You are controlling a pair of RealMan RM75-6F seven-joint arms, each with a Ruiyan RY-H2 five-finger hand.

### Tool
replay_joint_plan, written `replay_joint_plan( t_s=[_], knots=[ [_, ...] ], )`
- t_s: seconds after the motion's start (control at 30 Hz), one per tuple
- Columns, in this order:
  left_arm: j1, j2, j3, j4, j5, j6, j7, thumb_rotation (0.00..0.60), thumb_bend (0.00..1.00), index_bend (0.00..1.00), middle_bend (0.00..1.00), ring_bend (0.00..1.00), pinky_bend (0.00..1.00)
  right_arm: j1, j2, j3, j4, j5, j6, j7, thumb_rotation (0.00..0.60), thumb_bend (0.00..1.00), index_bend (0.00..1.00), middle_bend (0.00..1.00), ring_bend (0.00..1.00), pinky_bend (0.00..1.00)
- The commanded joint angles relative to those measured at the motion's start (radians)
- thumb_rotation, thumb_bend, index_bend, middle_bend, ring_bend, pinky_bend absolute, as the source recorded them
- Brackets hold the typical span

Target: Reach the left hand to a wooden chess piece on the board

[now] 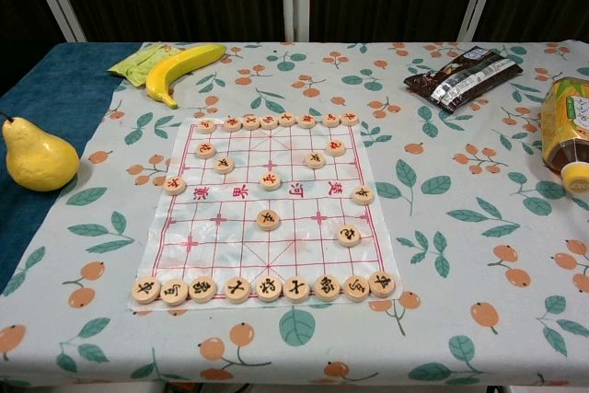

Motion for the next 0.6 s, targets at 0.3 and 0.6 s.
replay_joint_plan(
  t_s=[0.3,0.6],
  knots=[
    [0.001,-0.002,0.010,-0.010,0.021,0.007,0.013,0.600,0.16,0.04,0.05,0.00,0.00,-0.006,0.001,-0.003,0.010,-0.008,0.011,0.017,0.600,0.14,0.00,0.00,0.00,0.00],
    [-0.063,-0.014,0.019,-0.033,0.075,-0.066,-0.009,0.600,0.16,0.04,0.06,0.00,0.00,-0.017,0.008,-0.002,0.015,-0.004,0.021,0.034,0.600,0.14,0.00,0.00,0.00,0.00]
  ],
)
